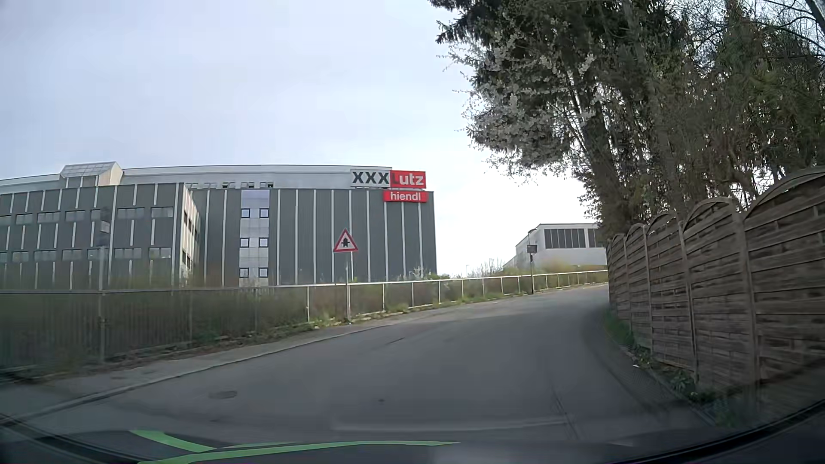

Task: Follow the waypoints while adhering to traffic rules and regulations

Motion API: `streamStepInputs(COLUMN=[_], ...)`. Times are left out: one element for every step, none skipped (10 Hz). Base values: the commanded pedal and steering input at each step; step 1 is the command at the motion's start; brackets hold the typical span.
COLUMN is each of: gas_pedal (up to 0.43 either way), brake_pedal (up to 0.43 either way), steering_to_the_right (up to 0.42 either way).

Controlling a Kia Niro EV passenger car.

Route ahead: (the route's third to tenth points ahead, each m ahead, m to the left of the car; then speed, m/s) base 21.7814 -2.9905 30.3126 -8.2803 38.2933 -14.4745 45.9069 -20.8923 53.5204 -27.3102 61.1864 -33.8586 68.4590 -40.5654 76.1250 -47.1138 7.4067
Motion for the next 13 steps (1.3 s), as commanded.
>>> streamStepInputs(gas_pedal=[0.228, 0.228, 0.24, 0.248, 0.248, 0.248, 0.248, 0.248, 0.248, 0.26, 0.26, 0.26, 0.26], brake_pedal=[0.0, 0.0, 0.0, 0.0, 0.0, 0.0, 0.0, 0.0, 0.0, 0.0, 0.0, 0.0, 0.0], steering_to_the_right=[0.123, 0.12, 0.118, 0.113, 0.111, 0.108, 0.105, 0.101, 0.1, 0.1, 0.099, 0.098, 0.097])
